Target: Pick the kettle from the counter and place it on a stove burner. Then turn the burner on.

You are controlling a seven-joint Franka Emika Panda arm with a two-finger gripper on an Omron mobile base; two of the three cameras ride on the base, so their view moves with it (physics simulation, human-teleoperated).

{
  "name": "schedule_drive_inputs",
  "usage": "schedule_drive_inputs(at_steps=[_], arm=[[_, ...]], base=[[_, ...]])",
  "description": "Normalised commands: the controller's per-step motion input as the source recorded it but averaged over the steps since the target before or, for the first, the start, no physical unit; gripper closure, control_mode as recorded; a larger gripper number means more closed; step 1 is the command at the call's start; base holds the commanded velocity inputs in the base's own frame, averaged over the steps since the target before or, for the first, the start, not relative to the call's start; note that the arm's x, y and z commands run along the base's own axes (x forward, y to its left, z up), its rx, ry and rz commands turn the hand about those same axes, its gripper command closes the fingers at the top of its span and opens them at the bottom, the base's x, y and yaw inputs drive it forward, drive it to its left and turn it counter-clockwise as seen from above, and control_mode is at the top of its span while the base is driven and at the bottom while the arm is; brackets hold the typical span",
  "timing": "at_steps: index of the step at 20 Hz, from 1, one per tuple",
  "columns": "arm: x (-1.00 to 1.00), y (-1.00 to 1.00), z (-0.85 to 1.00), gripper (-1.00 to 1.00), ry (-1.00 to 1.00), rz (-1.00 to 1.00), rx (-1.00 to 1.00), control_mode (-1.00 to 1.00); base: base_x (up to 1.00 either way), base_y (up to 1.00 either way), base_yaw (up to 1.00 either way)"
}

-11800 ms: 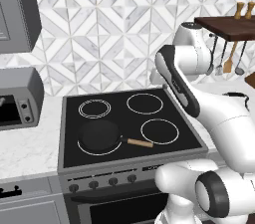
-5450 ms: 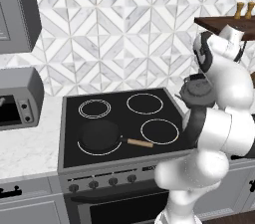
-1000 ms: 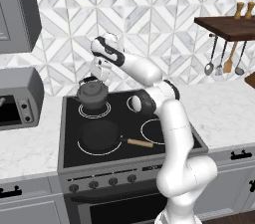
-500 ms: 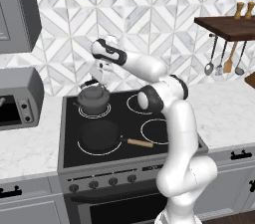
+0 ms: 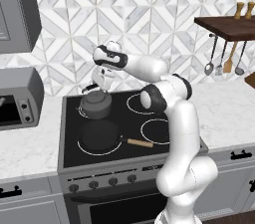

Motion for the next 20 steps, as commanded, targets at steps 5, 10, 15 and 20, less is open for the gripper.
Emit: schedule_drive_inputs(at_steps=[5,10,15,20], arm=[[0.00,0.00,-0.09,-1.00,-0.01,0.00,0.01,-1.00],[0.12,0.00,0.02,-1.00,-0.07,0.03,0.00,-1.00],[0.06,-0.01,0.44,-1.00,-0.08,0.05,-0.03,-1.00],[-0.04,0.00,0.39,-1.00,-0.17,0.05,-0.05,-1.00]], base=[[0.00,0.00,0.00],[0.00,0.00,0.00],[0.00,0.00,0.00],[0.00,0.00,0.00]])
